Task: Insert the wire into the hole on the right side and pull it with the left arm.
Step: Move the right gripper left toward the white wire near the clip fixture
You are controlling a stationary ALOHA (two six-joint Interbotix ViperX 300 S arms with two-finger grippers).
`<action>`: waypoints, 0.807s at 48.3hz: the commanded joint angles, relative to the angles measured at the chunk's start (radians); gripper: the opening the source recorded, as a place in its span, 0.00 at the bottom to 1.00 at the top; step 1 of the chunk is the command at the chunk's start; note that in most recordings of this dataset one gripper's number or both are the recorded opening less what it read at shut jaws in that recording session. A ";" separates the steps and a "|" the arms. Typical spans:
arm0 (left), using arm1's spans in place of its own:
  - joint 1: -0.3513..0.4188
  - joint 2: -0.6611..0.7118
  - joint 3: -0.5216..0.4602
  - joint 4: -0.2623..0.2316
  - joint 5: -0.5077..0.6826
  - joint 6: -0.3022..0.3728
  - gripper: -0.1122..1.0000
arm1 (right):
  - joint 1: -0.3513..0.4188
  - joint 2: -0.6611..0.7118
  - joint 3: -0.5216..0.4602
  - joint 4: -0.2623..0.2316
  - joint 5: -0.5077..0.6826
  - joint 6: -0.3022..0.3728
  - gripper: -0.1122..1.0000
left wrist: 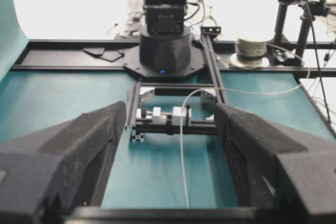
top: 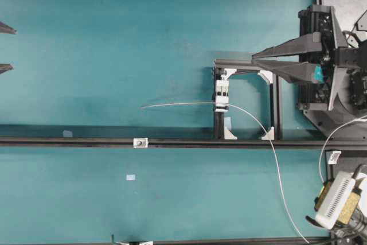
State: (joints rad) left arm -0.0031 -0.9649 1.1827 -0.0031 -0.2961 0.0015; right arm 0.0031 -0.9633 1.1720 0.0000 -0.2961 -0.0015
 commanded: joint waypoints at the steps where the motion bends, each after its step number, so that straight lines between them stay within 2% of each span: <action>1: 0.002 0.008 0.020 -0.023 -0.031 0.006 0.32 | 0.003 0.008 0.002 0.002 -0.002 0.006 0.32; 3: 0.002 0.008 0.029 -0.023 -0.046 0.005 0.30 | 0.003 0.011 0.017 0.002 -0.002 0.008 0.29; 8: 0.000 0.011 0.051 -0.023 -0.086 0.005 0.12 | 0.003 0.034 0.052 0.002 -0.008 0.009 0.13; 10: 0.000 0.015 0.060 -0.023 -0.095 0.006 0.11 | 0.003 0.043 0.064 0.003 -0.008 0.012 0.11; 16: 0.000 0.038 0.078 -0.023 -0.097 0.006 0.30 | 0.003 0.077 0.086 0.003 -0.012 0.048 0.11; 23: 0.000 0.100 0.087 -0.023 -0.097 0.006 0.67 | 0.003 0.115 0.091 0.003 -0.031 0.098 0.11; 24: 0.000 0.110 0.086 -0.023 -0.098 0.006 0.70 | 0.003 0.120 0.092 0.002 -0.032 0.100 0.11; 26: 0.000 0.132 0.083 -0.023 -0.100 0.006 0.71 | 0.003 0.126 0.092 0.003 -0.034 0.101 0.12; 31: 0.002 0.184 0.071 -0.023 -0.100 0.006 0.73 | 0.003 0.141 0.095 0.003 -0.034 0.101 0.26; 39: 0.009 0.245 0.054 -0.025 -0.101 0.006 0.80 | 0.005 0.156 0.097 0.003 -0.032 0.107 0.70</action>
State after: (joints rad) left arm -0.0015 -0.7424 1.2655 -0.0245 -0.3881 0.0061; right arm 0.0046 -0.8161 1.2793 0.0015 -0.3206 0.1012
